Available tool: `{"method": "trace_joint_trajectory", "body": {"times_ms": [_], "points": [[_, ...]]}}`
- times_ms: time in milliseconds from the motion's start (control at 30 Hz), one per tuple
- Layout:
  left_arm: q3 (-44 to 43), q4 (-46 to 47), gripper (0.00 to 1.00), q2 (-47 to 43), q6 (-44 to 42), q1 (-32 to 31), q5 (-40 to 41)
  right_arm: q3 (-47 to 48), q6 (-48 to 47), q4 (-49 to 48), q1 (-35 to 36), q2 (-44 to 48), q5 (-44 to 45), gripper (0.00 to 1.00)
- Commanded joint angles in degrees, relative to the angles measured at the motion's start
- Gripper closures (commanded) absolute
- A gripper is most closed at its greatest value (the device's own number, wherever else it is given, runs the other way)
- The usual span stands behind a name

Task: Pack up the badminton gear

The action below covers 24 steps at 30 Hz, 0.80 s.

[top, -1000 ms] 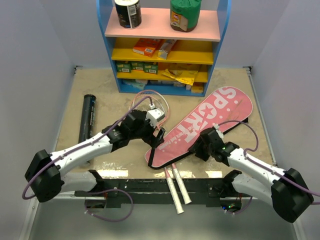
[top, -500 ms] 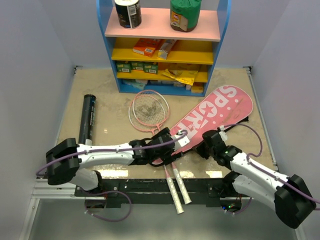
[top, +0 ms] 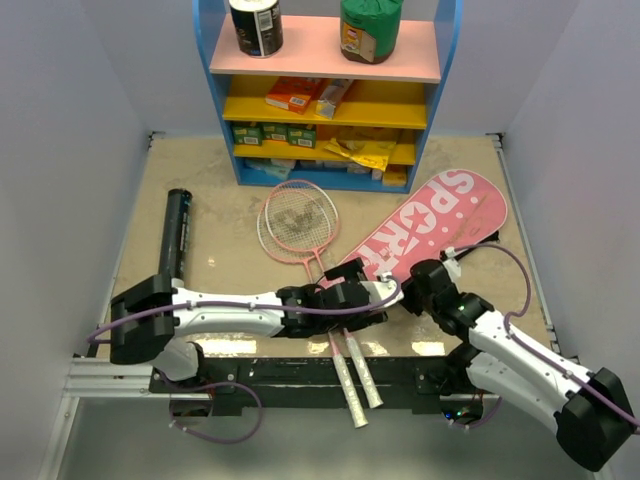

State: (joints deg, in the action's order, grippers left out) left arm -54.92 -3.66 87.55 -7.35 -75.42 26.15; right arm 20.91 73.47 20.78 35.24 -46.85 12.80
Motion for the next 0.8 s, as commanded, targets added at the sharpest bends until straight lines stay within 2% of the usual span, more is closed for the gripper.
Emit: {"method": "trace_joint_trajectory", "body": {"times_ms": [0, 300, 767], "points": [[-2.12, 2.34, 0.00, 2.19, -1.87, -1.66, 1.18, 3.35, -1.23, 1.98, 0.00, 2.37, 2.93, 1.00], [-1.60, 2.69, 0.00, 3.77, -3.10, -3.16, 2.15, 6.25, -2.28, 4.45, 0.00, 4.40, 3.29, 1.00], [0.77, 9.64, 0.01, 7.72, -7.40, -3.07, 7.60, 8.01, -3.07, 4.62, 0.00, 5.80, 1.27, 1.00]]}}
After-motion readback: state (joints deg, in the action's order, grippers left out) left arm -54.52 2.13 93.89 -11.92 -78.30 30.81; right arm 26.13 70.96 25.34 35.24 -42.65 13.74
